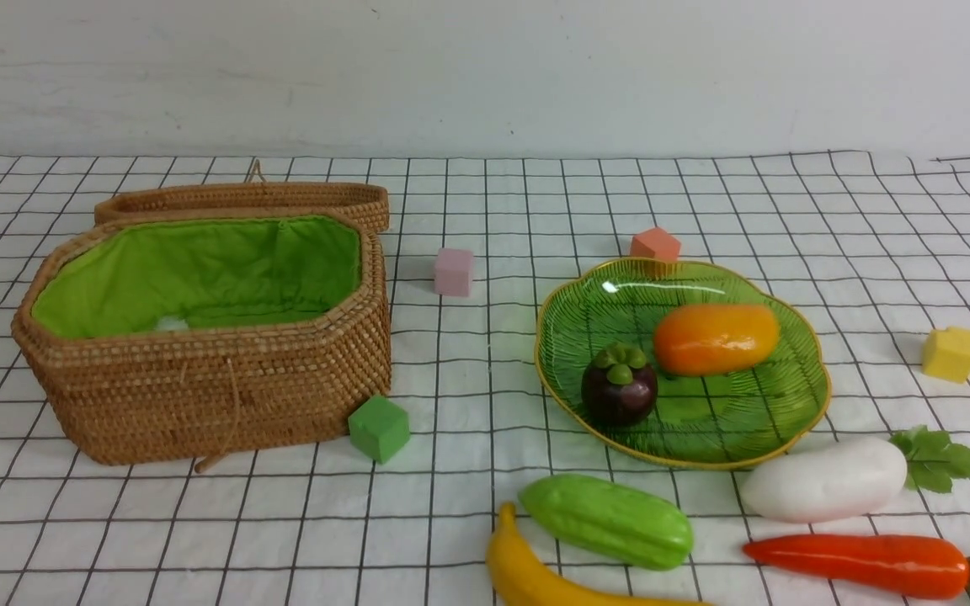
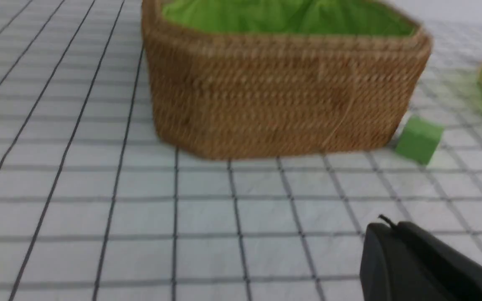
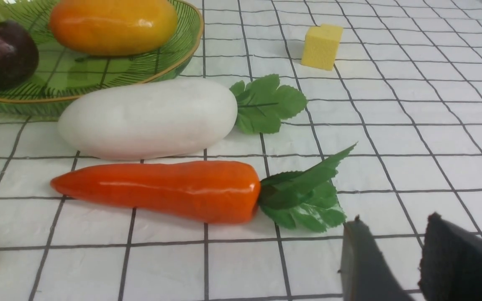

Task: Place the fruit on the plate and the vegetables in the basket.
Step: Use the right arm to grab a banana and put it into the right plate

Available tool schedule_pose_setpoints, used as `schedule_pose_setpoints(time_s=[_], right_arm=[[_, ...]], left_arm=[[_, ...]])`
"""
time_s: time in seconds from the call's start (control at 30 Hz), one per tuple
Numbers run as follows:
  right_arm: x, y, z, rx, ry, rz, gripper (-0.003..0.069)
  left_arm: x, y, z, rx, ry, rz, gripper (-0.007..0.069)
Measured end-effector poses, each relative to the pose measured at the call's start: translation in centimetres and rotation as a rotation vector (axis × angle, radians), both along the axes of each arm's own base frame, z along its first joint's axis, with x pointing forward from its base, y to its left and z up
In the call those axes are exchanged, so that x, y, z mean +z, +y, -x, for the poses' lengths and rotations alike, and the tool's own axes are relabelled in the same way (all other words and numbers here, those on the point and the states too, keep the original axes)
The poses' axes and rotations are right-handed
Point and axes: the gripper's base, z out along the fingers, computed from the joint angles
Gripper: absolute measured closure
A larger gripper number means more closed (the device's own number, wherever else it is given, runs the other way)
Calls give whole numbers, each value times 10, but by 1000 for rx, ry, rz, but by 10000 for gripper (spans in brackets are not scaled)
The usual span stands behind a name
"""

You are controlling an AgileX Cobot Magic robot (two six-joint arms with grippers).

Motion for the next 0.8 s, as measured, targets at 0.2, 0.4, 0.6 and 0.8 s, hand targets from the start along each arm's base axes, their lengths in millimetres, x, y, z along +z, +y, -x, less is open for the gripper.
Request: schedule_pose_setpoints(time_s=[0.2,0.4,0.6,0.8], right_arm=[[0,0,0,0,0,1,421],[0,0,0,0,0,1,421],[0,0,0,0,0,4,421],[3,0,-2,15,-64,42,421]], left_arm=[[-9,4,1,77,55,-7,629],[-9,4,1,77,55,-7,624],[-9,4,1,77,55,-7,622],[-9,4,1,77,55,-7,616]])
